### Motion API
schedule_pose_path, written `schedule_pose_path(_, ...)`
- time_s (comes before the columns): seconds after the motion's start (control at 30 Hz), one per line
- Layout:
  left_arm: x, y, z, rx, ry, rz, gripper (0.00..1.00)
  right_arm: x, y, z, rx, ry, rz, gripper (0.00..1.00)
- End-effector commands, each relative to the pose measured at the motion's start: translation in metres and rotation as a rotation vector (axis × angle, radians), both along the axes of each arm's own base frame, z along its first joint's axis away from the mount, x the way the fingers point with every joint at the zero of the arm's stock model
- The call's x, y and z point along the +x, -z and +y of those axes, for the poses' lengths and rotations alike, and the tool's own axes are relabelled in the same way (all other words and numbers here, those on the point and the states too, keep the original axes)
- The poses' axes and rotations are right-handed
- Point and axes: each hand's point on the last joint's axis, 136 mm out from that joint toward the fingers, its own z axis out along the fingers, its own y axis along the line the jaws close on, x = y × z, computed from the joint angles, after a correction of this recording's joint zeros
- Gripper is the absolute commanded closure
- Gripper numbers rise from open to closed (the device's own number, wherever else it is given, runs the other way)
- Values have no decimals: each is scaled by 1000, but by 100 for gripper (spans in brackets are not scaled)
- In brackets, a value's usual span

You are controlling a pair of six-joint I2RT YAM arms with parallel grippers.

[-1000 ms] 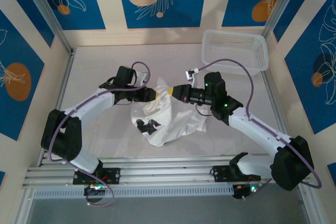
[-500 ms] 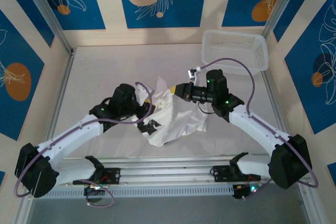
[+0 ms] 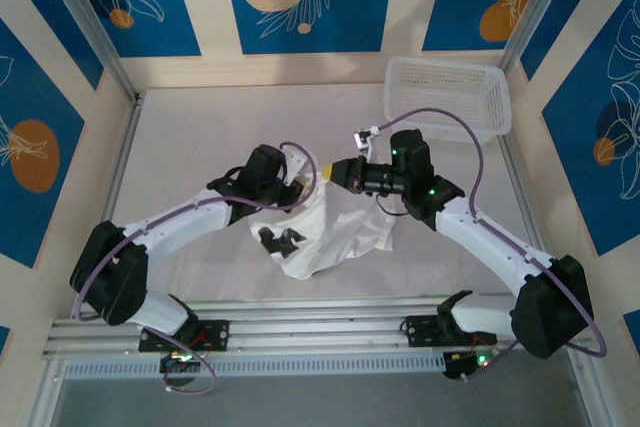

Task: Fold the inside-out t-shirt

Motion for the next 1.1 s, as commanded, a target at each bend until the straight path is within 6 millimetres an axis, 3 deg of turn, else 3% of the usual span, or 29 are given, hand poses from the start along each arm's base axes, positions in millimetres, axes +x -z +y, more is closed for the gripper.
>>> schedule_pose_path(0.0,-8,-39,6,-148,-25,19,100,25,41,-39,-41,127,104,100)
schedule_pose_path(0.1,-43,-77,-16,-416,139,179,100,46,93,-66,-131,164,156,100)
schedule_pose_path(0.17,-57,-92,-18,-464,178,224,100,50,109,-68,-144,146,214,96)
schedule_pose_path(0.23,-60,-99,-14,-456,165,229,100,47,102,-59,-83,87,239,74)
schedule_pose_path(0.3,-59,-101,-10,-447,148,220,100,45,88,-58,-41,93,207,64)
schedule_pose_path(0.43,-51,-97,-13,-463,123,234,100,33,77,-67,-84,242,98,61)
schedule_pose_path(0.63,-43,-97,-20,-479,114,253,100,-19,78,-25,-128,231,-109,61)
schedule_pose_path(0.77,-43,-97,-20,-472,114,262,100,-28,84,0,-217,154,-262,44)
schedule_pose_path(0.83,-44,-96,-18,-466,111,263,100,-22,88,7,-278,145,-334,38)
schedule_pose_path(0.93,-42,-95,-14,-456,87,250,100,-5,77,18,-281,146,-441,40)
schedule_pose_path(1.07,-35,-94,-6,-463,26,248,100,8,70,35,-319,107,-505,58)
